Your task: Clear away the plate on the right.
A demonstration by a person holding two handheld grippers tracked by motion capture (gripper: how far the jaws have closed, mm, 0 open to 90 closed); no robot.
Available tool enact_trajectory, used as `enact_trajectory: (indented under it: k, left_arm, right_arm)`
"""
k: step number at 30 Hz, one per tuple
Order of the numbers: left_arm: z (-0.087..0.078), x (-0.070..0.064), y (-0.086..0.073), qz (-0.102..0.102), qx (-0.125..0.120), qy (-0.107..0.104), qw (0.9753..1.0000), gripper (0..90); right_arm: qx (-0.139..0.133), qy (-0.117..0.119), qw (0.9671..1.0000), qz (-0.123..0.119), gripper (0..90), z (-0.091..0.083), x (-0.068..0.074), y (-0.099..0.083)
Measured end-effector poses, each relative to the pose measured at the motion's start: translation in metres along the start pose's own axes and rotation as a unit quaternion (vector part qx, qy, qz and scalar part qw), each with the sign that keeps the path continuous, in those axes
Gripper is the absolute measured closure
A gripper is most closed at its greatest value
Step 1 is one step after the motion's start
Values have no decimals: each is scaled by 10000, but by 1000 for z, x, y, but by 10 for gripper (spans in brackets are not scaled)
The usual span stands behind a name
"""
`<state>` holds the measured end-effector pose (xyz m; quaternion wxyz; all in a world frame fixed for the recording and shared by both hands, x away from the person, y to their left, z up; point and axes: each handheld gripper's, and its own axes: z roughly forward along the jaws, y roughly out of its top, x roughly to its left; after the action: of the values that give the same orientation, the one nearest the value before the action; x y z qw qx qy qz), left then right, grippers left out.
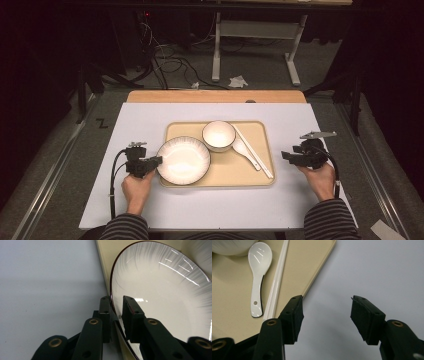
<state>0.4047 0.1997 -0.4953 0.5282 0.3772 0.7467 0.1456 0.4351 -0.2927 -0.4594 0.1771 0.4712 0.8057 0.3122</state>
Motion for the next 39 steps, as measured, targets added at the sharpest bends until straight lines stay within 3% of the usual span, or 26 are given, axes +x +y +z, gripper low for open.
enact_trajectory:
  k: [2,3,4,5,8,15,20,24,31,33,34,39]
  left_arm:
    - [1,0,-2,43,65,4,10000,756]
    - [6,-5,-3,-247,-125,88,9996,751]
    - [6,-4,-5,-141,-30,3,9999,745]
    - [5,-1,-6,95,155,-35,9998,739]
    - [7,2,-7,150,259,59,9995,688]
    - [10,1,-12,286,324,147,9990,466]
    - [12,-1,-18,475,444,153,9978,408]
    - [11,-2,-17,458,449,29,9979,385]
    - [-1,-4,-12,601,10,-92,9982,367]
    - [-5,-7,-12,674,-59,-199,9975,364]
    - [-7,-8,-13,755,-54,-243,9968,363]
    - [-16,-19,-22,1047,23,-519,9931,358]
  right_arm:
    - [-18,21,10000,25,445,0,-2,-1]
    - [-4,49,10000,44,445,-1,-2,-1]
    - [-30,95,9999,99,445,0,-2,-1]
    - [-45,140,9998,115,445,0,-3,-1]
    - [-36,163,9998,93,446,0,-2,0]
    - [35,173,9997,147,452,2,-1,0]
    - [56,182,9997,137,465,2,-2,-1]
    - [132,213,9996,139,465,5,-2,-2]
    - [90,243,9997,-3,463,7,1,-2]
    - [48,297,9995,76,464,6,4,-1]
    - [-21,311,9995,-33,463,5,4,-1]
    - [-205,378,9990,-131,463,0,17,1]
